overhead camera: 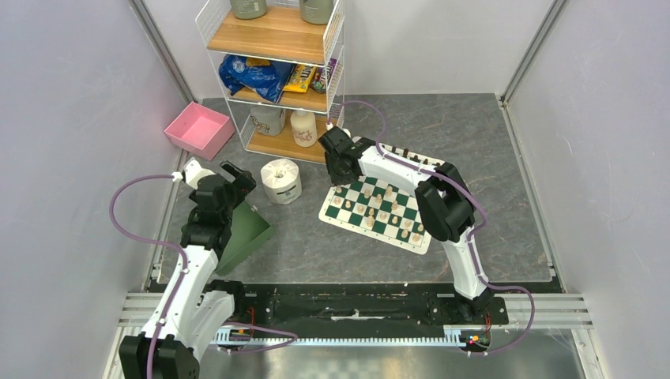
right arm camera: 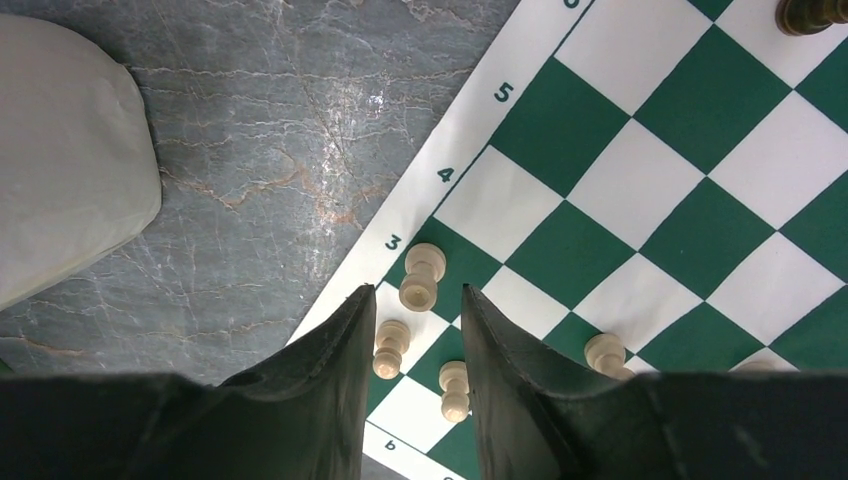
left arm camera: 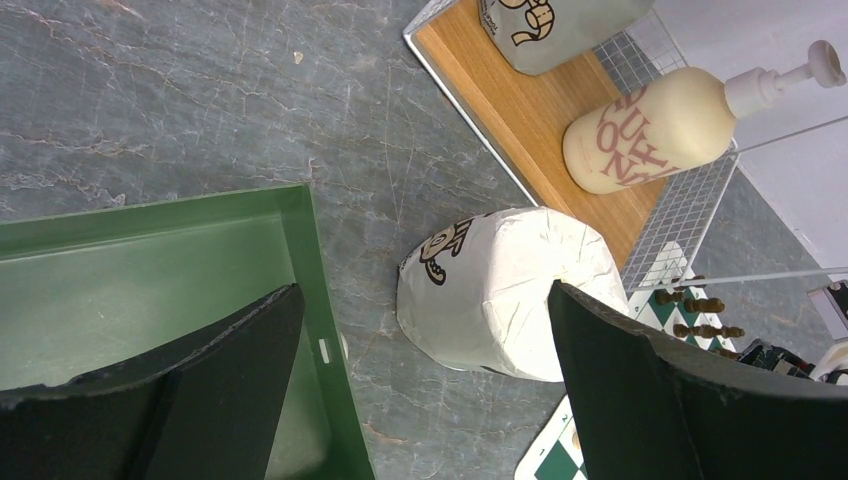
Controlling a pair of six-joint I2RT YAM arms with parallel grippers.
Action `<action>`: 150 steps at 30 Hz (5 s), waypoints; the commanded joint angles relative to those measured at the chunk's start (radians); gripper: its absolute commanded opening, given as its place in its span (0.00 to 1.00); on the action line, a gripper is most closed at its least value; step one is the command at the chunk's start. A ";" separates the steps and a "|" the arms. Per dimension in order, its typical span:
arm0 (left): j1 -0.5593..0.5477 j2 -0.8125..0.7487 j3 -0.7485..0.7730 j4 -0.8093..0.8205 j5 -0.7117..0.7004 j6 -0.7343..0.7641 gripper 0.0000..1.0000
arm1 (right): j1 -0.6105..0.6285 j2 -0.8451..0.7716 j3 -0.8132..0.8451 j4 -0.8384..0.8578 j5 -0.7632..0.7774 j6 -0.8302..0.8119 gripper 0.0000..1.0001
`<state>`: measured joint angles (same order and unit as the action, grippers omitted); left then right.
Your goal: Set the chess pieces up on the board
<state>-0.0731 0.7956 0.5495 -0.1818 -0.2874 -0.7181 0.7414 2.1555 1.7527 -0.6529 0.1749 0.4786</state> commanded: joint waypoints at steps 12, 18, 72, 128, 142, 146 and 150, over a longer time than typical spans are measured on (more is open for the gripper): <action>0.006 -0.013 0.000 0.016 -0.032 0.029 1.00 | -0.001 -0.147 -0.135 0.215 0.033 0.002 0.49; 0.006 -0.016 0.003 0.015 -0.034 0.030 1.00 | 0.000 -0.249 -0.248 0.338 0.047 0.001 0.49; 0.007 0.013 -0.004 0.031 -0.029 0.026 1.00 | 0.026 -0.168 -0.391 0.555 0.092 0.055 0.42; 0.007 0.026 -0.004 0.042 -0.021 0.022 1.00 | 0.047 -0.124 -0.338 0.479 0.128 0.047 0.29; 0.006 0.018 0.006 0.040 -0.007 0.014 1.00 | 0.063 -0.287 -0.364 0.456 0.184 -0.021 0.22; 0.007 0.014 0.004 0.041 -0.003 0.011 1.00 | 0.079 -0.331 -0.388 0.446 0.177 -0.025 0.22; 0.007 0.002 0.000 0.036 -0.006 0.010 1.00 | 0.114 -0.352 -0.418 0.435 0.176 -0.010 0.22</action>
<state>-0.0731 0.8177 0.5388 -0.1780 -0.2859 -0.7170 0.8177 1.8465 1.3685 -0.2111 0.3271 0.4706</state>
